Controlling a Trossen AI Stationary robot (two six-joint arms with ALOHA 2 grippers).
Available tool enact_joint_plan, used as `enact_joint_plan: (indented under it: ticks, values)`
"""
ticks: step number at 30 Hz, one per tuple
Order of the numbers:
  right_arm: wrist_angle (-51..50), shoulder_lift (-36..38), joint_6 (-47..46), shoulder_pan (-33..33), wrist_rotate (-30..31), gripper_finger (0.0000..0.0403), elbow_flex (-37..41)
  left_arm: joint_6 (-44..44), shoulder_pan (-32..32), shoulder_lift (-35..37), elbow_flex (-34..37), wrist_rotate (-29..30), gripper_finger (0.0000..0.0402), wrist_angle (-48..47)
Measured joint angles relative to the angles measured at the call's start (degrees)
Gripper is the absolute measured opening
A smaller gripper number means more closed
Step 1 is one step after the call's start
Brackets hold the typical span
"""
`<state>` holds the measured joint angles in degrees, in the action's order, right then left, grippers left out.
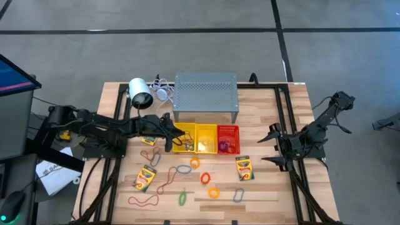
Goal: Pick & Place Office Desk Supplies
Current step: Put the red rubber band into the left yellow basket
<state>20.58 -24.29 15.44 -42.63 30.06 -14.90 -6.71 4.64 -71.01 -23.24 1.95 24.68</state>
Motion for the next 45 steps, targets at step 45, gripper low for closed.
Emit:
enact_joint_plan:
  ticks: [45]
  values:
    - [-0.37, 0.00, -0.42, 0.02, -0.04, 0.0291, 0.00, 1.78, 1.86, -15.73, -16.57, -2.47, 0.0007, -25.56]
